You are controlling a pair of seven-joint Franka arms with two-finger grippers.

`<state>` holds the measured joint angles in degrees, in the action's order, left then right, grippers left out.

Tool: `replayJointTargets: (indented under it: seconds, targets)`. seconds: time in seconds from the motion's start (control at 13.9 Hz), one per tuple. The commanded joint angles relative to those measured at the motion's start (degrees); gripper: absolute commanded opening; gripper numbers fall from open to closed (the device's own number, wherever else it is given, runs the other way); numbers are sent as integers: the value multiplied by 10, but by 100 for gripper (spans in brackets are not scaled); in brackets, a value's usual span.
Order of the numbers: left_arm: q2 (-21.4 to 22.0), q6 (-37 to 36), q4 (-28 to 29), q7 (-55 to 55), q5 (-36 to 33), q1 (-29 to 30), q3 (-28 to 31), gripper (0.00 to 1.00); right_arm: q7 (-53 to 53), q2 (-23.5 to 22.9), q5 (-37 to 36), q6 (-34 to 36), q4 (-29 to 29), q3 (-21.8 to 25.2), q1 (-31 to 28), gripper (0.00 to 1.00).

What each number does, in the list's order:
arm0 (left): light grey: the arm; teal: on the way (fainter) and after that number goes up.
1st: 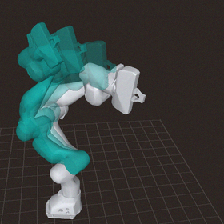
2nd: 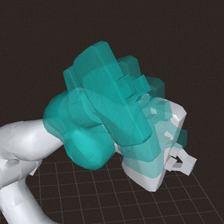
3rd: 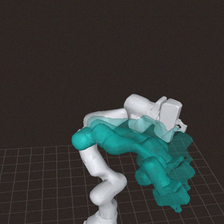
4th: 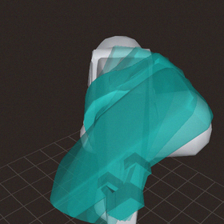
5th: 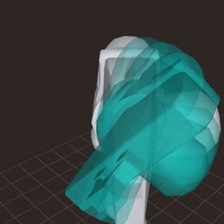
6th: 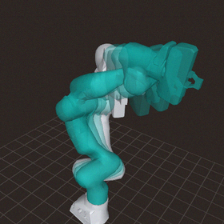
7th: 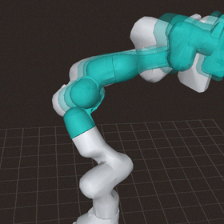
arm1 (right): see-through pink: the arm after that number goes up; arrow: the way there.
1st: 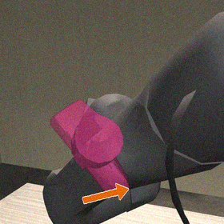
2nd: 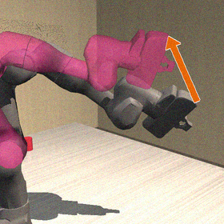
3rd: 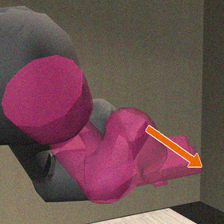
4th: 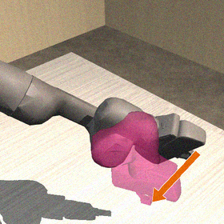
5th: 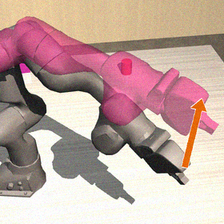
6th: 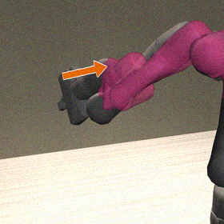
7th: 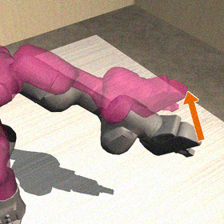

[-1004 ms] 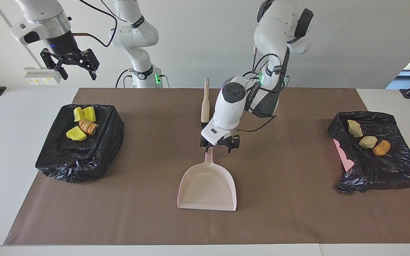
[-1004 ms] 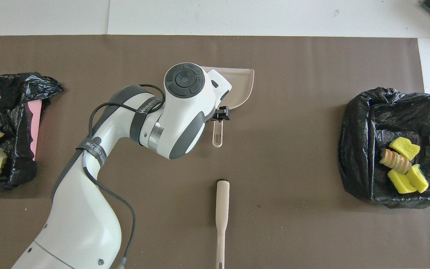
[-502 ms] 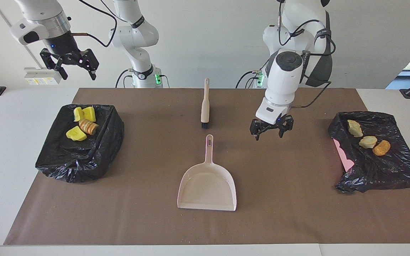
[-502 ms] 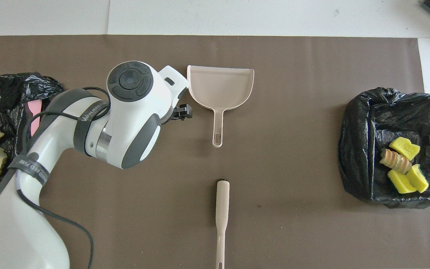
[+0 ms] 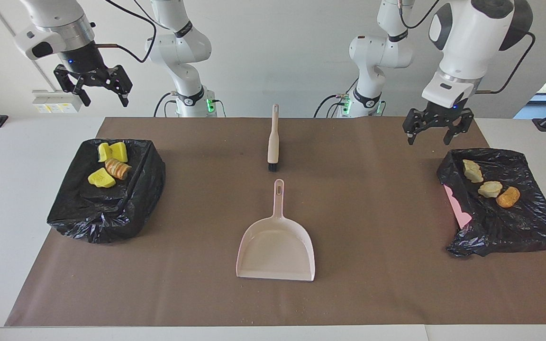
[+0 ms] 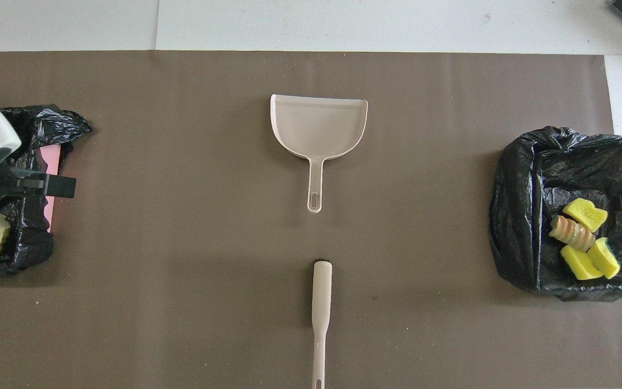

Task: Sweep and dump trash in bin

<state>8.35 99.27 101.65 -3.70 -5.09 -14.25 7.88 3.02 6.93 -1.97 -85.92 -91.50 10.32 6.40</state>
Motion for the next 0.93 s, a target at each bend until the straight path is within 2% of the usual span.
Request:
replayJointTargets:
  seconds: [0.0, 0.07, 0.36, 0.72, 0.86]
  targets:
    - [-23, -90, -104, -102, 0, 48, -1, 100, 11, 11, -7, 12, -10, -5, -2, 100]
    - [-35, -108, -135, -104, 10, 57, 1, 100, 13, 12, -11, 28, -9, -5, -2, 100]
    - [-83, -183, -224, -103, 54, 79, 5, 100, 11, 12, -14, 21, -10, -5, -2, 100]
    - [-75, -185, -223, -99, 76, 90, 1, 100, 13, 12, -15, -5, -13, -5, -2, 100]
    - [-55, -189, -196, -98, 74, 89, -1, 100, 13, 12, -15, -5, -14, -4, -2, 100]
